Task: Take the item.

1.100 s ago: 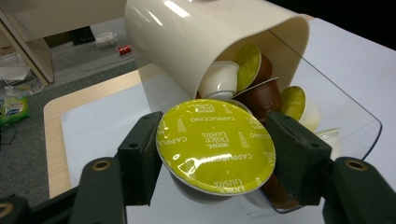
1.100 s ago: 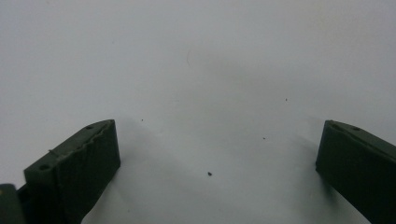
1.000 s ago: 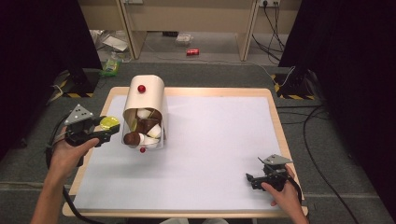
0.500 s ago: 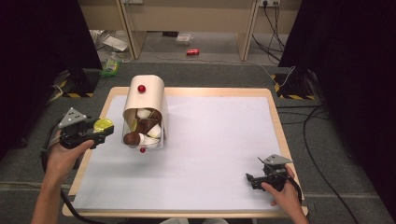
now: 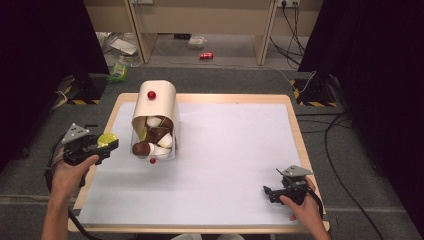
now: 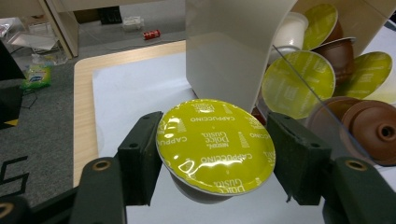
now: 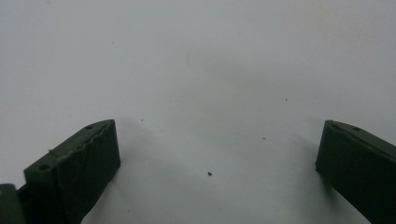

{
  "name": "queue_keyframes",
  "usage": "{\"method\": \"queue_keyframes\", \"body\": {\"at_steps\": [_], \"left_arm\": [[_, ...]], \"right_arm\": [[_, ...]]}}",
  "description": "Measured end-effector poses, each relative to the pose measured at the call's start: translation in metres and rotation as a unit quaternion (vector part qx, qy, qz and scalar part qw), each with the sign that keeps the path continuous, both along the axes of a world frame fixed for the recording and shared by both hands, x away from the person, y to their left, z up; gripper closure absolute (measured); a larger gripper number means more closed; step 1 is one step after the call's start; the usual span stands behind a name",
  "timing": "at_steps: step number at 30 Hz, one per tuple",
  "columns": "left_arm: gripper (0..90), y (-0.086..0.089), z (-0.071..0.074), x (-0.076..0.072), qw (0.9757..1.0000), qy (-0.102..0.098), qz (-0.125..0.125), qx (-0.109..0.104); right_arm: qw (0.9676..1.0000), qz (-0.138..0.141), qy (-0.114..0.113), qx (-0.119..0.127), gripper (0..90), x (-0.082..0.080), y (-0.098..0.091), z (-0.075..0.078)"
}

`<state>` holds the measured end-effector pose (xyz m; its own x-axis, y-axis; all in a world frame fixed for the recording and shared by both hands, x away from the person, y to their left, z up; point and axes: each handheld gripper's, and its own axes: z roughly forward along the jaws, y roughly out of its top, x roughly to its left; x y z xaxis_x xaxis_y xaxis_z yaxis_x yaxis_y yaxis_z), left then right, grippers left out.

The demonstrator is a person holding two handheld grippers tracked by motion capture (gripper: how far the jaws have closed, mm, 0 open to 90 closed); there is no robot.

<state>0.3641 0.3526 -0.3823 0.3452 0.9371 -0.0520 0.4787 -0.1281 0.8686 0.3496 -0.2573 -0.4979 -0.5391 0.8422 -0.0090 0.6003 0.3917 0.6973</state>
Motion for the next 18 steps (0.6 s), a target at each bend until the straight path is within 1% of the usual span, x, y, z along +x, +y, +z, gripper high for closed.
{"method": "queue_keyframes", "body": {"at_steps": [5,9,12,16,18], "left_arm": [[38.4,0.005,-0.004,-0.001,0.9999,0.002,0.006,-0.009],[38.3,0.005,-0.008,-0.002,0.9999,0.002,0.011,-0.008],[38.4,0.004,-0.013,-0.003,0.9998,0.003,0.013,-0.012],[38.4,0.001,-0.022,-0.003,0.9998,0.012,0.010,-0.012],[38.3,0.002,-0.023,-0.002,0.9998,0.014,0.013,-0.009]], "right_arm": [[1.0000,0.000,0.000,0.000,0.2,0.000,0.000,0.000],[1.0000,0.000,0.000,0.000,0.2,0.000,0.000,0.000],[1.0000,0.000,0.000,0.000,0.2,0.000,0.000,0.000],[1.0000,0.000,0.000,0.000,0.2,0.000,0.000,0.000],[1.0000,0.000,0.000,0.001,0.2,0.000,0.000,0.000]]}}
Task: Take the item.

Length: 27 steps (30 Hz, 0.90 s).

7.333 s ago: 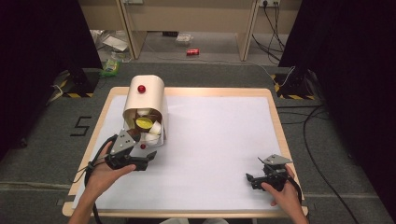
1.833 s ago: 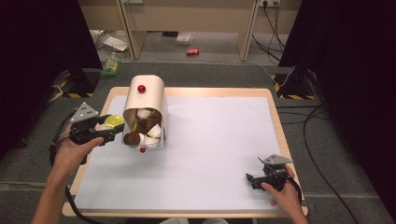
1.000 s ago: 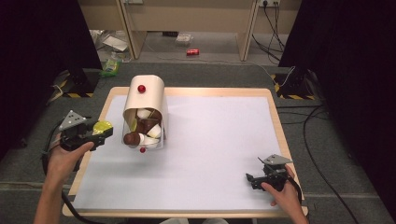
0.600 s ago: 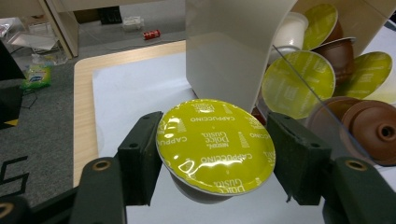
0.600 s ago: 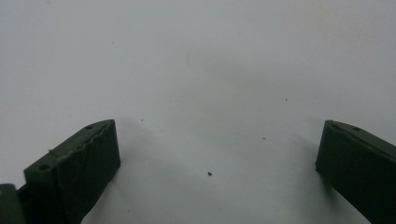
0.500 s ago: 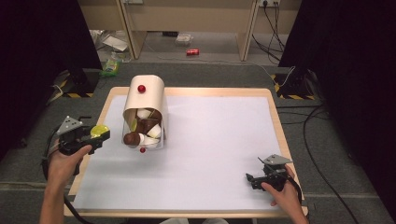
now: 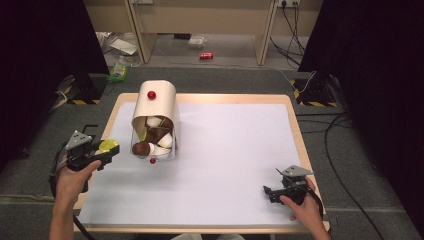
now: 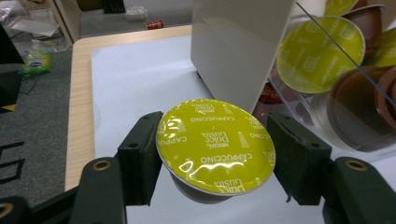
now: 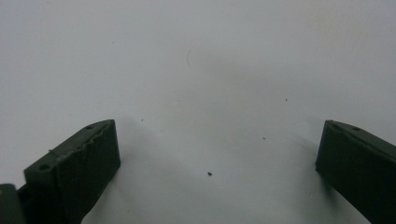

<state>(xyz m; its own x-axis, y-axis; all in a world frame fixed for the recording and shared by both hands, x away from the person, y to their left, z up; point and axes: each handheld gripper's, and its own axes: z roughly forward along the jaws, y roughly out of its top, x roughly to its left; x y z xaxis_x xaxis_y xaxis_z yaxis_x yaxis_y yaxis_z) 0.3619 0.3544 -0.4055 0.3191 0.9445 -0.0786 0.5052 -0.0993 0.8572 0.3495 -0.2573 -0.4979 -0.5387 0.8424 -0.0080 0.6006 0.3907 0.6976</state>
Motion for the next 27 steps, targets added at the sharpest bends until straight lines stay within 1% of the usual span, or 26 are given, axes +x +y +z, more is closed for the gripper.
{"method": "queue_keyframes", "body": {"at_steps": [4,9,21,25,27], "left_arm": [[38.4,0.000,-0.001,0.000,1.0000,0.001,0.004,0.003],[38.3,-0.002,-0.013,0.002,0.9999,0.014,0.004,0.006],[38.3,-0.001,-0.029,-0.002,0.9993,0.032,0.004,0.019],[38.3,0.001,-0.034,-0.004,0.9990,0.040,0.007,0.021],[38.3,0.002,-0.035,-0.004,0.9990,0.040,0.008,0.020]], "right_arm": [[1.0000,0.000,0.000,0.000,0.2,0.000,0.000,0.000],[1.0000,0.000,0.000,0.000,0.2,0.000,0.000,0.000],[1.0000,0.000,0.000,0.000,0.2,0.000,0.000,0.000],[1.0000,0.000,-0.001,0.000,0.2,0.000,0.000,0.000],[1.0000,0.000,-0.001,0.000,0.2,0.000,0.000,0.000]]}}
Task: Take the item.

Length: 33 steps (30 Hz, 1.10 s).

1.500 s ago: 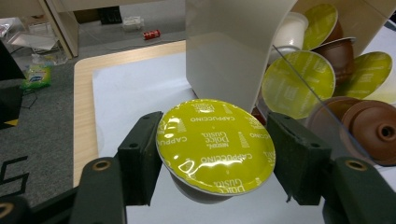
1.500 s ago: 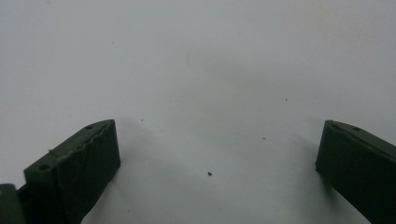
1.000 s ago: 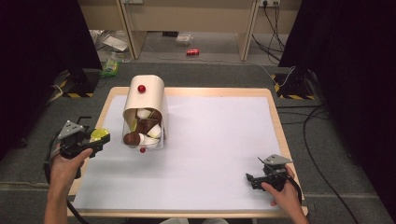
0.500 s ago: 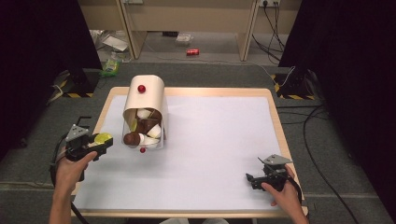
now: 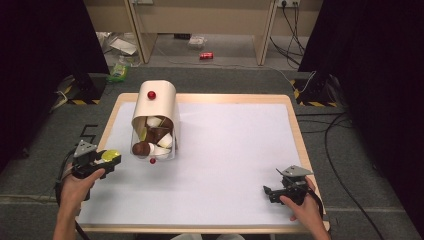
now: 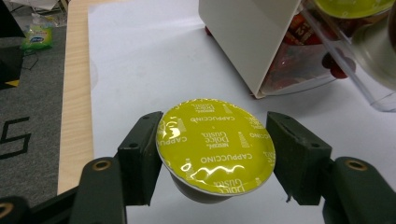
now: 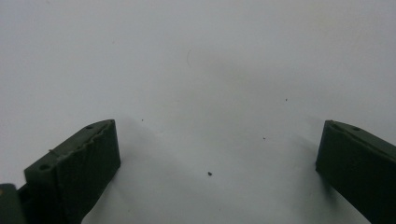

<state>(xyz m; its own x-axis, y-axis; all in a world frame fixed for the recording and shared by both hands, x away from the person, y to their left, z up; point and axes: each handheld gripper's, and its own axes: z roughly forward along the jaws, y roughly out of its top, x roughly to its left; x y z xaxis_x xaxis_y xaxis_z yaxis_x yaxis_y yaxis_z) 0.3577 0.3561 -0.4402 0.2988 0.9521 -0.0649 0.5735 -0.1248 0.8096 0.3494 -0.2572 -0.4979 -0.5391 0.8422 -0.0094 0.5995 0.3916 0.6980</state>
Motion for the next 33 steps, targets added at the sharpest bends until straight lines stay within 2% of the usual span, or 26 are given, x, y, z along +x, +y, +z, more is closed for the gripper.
{"method": "queue_keyframes", "body": {"at_steps": [12,33], "left_arm": [[38.3,0.005,-0.011,0.001,0.9999,0.013,0.006,0.001],[38.3,0.001,-0.030,0.010,0.9998,0.022,0.000,0.002]], "right_arm": [[1.0000,0.000,0.000,0.000,0.2,0.000,0.000,0.000],[1.0000,0.000,0.000,0.000,0.2,0.000,0.000,0.000]]}}
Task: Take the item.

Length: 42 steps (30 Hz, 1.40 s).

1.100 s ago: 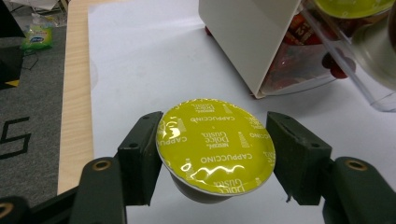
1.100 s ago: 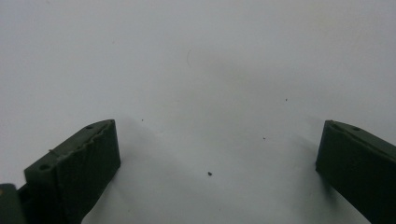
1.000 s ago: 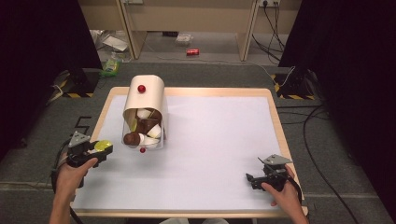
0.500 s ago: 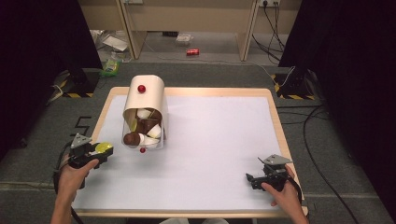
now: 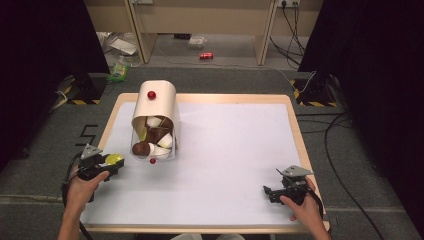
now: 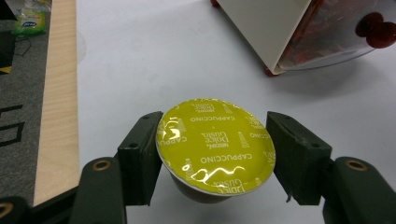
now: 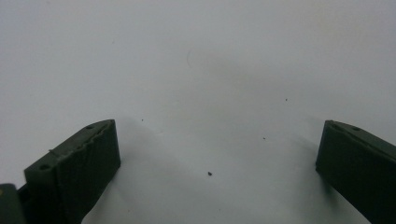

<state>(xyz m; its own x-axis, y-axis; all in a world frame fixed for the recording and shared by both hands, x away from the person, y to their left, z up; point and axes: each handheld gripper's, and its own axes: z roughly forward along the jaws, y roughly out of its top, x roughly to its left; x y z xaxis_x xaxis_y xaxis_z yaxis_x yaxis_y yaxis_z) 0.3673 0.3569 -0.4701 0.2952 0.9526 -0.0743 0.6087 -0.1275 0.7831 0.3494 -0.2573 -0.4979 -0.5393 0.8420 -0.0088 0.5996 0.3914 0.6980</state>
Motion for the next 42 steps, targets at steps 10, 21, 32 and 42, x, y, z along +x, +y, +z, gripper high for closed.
{"method": "queue_keyframes", "body": {"at_steps": [10,21,32,42], "left_arm": [[38.3,0.000,-0.004,0.001,1.0000,0.007,-0.001,0.005],[38.2,-0.003,-0.010,0.004,0.9999,0.012,-0.005,0.011],[37.5,-0.003,-0.015,0.005,0.9998,0.018,-0.007,0.009],[18.6,-0.005,-0.009,0.002,0.9997,0.019,-0.010,0.008]], "right_arm": [[1.0000,0.000,0.000,0.000,0.2,0.000,0.000,0.000],[1.0000,0.000,0.000,0.000,0.2,0.000,0.000,0.000],[1.0000,0.000,0.000,0.000,0.2,0.000,0.000,0.000],[1.0000,0.000,0.000,0.000,0.2,0.000,0.000,0.000]]}}
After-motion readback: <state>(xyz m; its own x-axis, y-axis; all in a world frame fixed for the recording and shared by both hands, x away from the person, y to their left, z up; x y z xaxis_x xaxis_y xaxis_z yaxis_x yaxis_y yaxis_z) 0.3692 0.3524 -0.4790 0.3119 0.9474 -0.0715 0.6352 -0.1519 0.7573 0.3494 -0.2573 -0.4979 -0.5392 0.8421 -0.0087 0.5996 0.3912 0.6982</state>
